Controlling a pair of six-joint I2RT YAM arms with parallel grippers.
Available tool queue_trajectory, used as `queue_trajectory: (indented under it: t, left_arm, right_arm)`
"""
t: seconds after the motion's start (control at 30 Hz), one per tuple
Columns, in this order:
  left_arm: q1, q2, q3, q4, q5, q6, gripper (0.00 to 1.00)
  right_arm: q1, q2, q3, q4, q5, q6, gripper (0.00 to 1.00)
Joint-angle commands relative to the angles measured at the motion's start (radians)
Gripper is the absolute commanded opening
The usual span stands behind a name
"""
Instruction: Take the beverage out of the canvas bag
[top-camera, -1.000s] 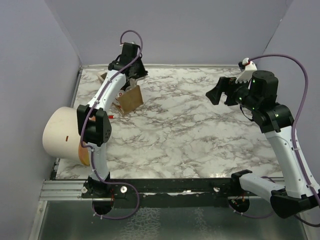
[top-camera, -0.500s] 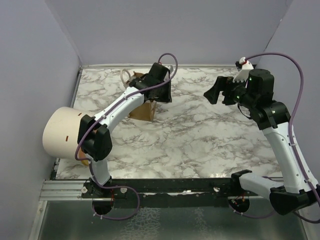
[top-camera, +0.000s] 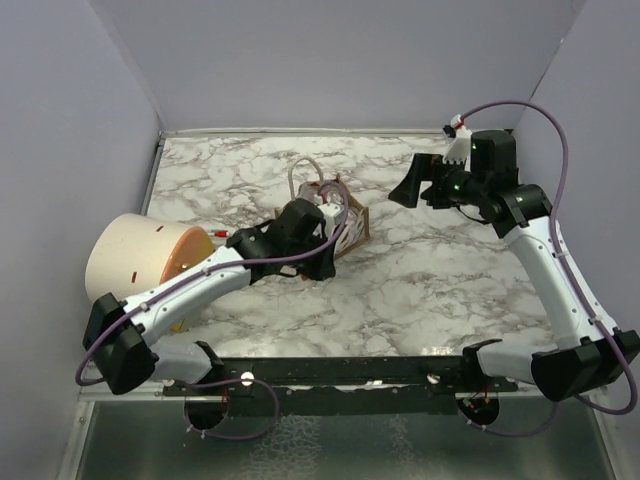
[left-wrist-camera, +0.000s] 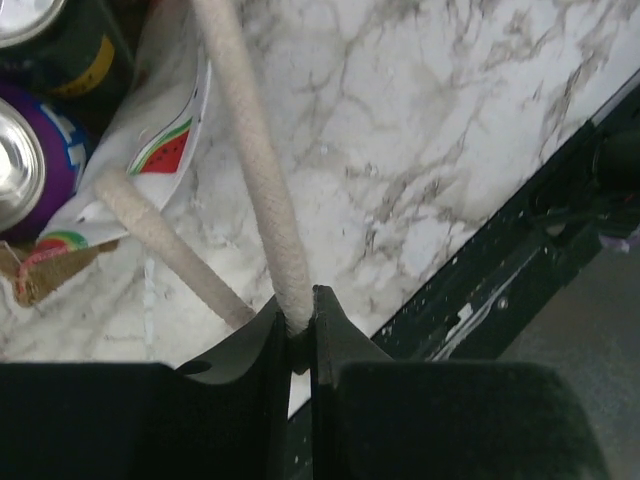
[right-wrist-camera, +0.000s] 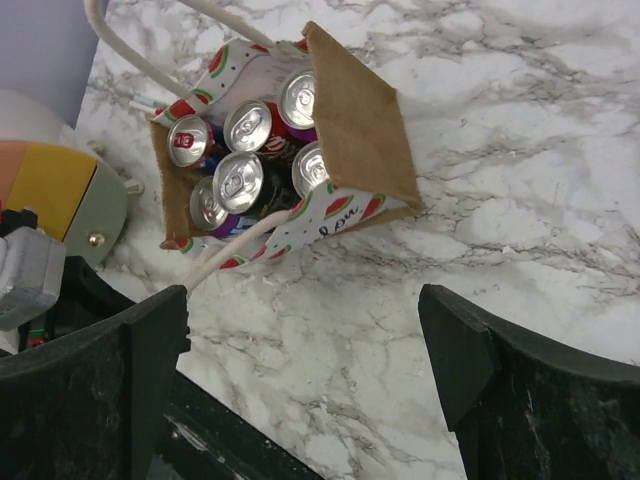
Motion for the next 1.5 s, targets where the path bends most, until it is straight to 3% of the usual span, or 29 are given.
queue_trajectory:
  t: [0.0,0.27,0.53,0.63,0.77,0.87,1.3,1.47]
  left_arm:
    - [-0.048,-0.156,-0.146,-0.029,0.022,-0.106,0.00]
    - [-0.056,-0.366,-0.338,-0.129,-0.020,-0.224,0.00]
    - [-0.056,-0.342,-0.339,-0.100,0.009,-0.207,0.00]
    - [-0.056,-0.316,-0.257,-0.112,0.005,-0.168,0.17]
    - [-0.056,-0.278,-0.133,-0.085,0.035,-0.112,0.49]
    - [-0.056,-0.248,-0.077,-0.028,0.091,-0.096,0.63]
    - [-0.026,-0.236,-0.089,0.044,0.258,-0.058,0.72]
    - [0.014,-0.254,-0.027,0.004,0.175,-0.039,0.75]
  right_arm:
    - [-0.005,0.012,-0.027,0.030,-0.134,0.009,0.99]
    - [0.009,0.063,-0.047,0.007,-0.243,-0.041,0.99]
    - [0.108,0.096,-0.025,0.001,-0.185,-0.077,0.99]
    - [0.141,0.093,-0.032,0.004,-0.169,-0.060,0.99]
    - [0.158,0.088,-0.062,0.029,-0.170,-0.039,0.99]
    - [0.162,0.092,-0.062,0.024,-0.161,-0.042,0.99]
    - [0.221,0.163,0.035,-0.013,-0.164,-0.088,1.00]
    - [0.243,0.149,0.005,0.107,-0.379,-0.015,0.98]
